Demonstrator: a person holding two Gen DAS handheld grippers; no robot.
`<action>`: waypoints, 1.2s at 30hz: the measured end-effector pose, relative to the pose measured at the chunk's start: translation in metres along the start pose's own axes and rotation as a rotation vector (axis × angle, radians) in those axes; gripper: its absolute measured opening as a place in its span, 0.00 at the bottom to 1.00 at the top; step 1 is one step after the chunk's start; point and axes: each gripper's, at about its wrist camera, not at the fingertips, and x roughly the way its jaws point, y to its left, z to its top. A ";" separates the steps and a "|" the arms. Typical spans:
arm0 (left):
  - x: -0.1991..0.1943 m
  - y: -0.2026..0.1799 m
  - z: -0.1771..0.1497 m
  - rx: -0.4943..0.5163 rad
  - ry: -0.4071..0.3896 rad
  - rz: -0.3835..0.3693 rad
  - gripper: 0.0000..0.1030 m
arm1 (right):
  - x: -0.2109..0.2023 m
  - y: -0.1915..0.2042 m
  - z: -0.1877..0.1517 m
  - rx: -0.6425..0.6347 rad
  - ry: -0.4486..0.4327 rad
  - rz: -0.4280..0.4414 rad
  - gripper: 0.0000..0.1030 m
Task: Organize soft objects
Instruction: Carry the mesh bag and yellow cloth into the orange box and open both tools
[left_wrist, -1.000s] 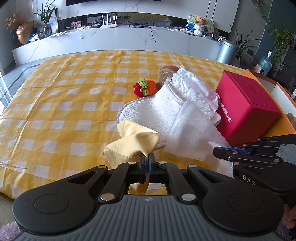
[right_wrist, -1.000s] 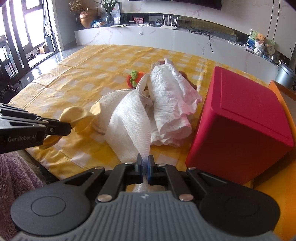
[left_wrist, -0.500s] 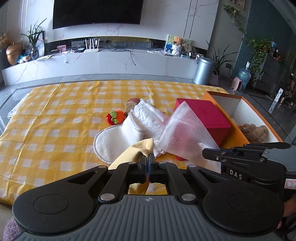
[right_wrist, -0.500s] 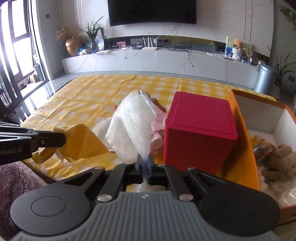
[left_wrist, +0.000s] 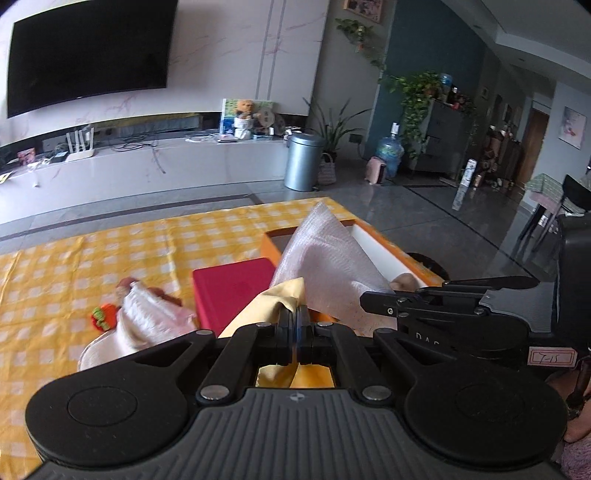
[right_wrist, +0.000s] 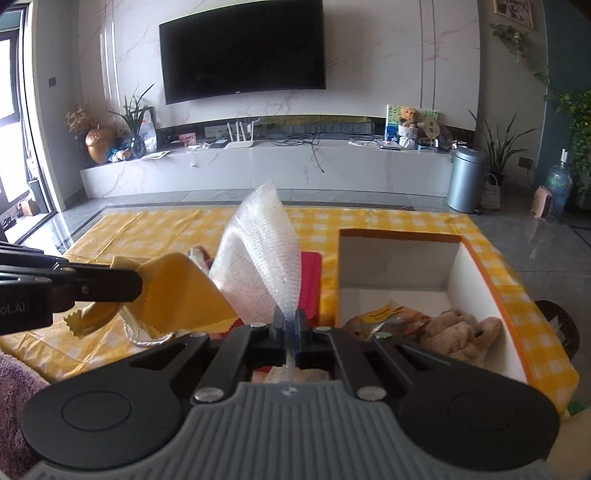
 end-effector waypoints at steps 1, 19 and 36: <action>0.007 -0.008 0.006 0.018 0.002 -0.020 0.01 | -0.002 -0.010 0.004 0.013 -0.002 -0.011 0.01; 0.150 -0.068 0.038 0.258 0.135 -0.132 0.01 | 0.054 -0.121 0.028 0.080 0.107 -0.164 0.01; 0.238 -0.057 0.042 0.381 0.245 0.009 0.01 | 0.160 -0.142 0.031 -0.008 0.251 -0.217 0.01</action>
